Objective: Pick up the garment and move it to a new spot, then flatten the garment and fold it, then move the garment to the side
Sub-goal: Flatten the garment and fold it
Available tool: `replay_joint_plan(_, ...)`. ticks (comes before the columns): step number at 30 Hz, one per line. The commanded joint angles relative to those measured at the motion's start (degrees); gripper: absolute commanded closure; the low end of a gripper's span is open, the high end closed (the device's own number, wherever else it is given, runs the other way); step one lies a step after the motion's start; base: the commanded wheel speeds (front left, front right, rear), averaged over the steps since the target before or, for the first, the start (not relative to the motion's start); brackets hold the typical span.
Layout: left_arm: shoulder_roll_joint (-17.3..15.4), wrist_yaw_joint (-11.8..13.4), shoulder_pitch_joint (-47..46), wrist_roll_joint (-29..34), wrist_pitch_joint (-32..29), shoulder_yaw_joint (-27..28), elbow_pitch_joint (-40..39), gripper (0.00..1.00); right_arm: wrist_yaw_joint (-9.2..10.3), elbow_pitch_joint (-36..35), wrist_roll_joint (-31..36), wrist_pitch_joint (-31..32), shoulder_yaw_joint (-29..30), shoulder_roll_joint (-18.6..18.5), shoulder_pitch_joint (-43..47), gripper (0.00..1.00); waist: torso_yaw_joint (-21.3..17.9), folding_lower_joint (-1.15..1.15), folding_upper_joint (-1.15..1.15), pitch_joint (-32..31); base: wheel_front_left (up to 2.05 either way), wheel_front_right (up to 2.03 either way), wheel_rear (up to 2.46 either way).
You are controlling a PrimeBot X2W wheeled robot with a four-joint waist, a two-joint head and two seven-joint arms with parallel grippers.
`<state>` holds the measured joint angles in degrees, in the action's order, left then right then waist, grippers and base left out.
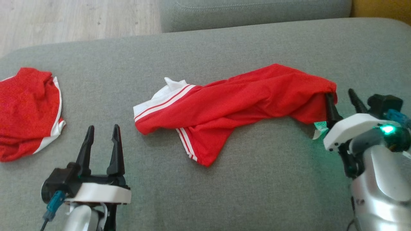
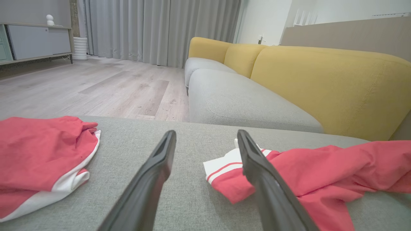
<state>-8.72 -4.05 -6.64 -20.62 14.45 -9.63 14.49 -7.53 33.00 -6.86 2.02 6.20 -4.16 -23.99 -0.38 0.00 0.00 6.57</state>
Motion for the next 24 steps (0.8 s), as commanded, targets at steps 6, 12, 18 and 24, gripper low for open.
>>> replay_joint_plan(6, -0.3, -0.1, -0.9, 0.6, 0.5, 2.5, -1.2, 0.0, 0.04, -14.9, 3.9, -2.6, 0.8, 0.8, 5.4, 0.0, 0.0, 0.0, 0.0, -1.7, 0.0, 0.0, 0.0)
replay_joint_plan(12, 0.1, -0.4, 0.8, 0.9, 0.5, 3.0, -1.1, 0.0, 0.04, -28.7, 3.6, -3.4, -3.5, 1.2, 17.5, 0.0, -0.5, 0.0, 0.0, -2.8, 0.0, 0.0, 0.0)
replay_joint_plan(18, 0.3, -0.9, 2.1, 2.2, 0.5, 1.8, -0.5, 0.0, 0.04, -32.3, 1.5, -1.9, -8.6, 1.3, 23.6, 0.0, -1.5, 0.0, 0.0, -2.8, 0.0, 0.0, 0.0)
replay_joint_plan(24, 2.5, -2.9, -0.5, 3.4, -2.4, -8.6, 4.5, 0.0, 0.04, -33.6, 0.1, -1.3, -9.8, 1.3, 23.6, 0.0, -2.1, 0.0, 0.0, -2.3, 0.0, 0.0, 0.0)
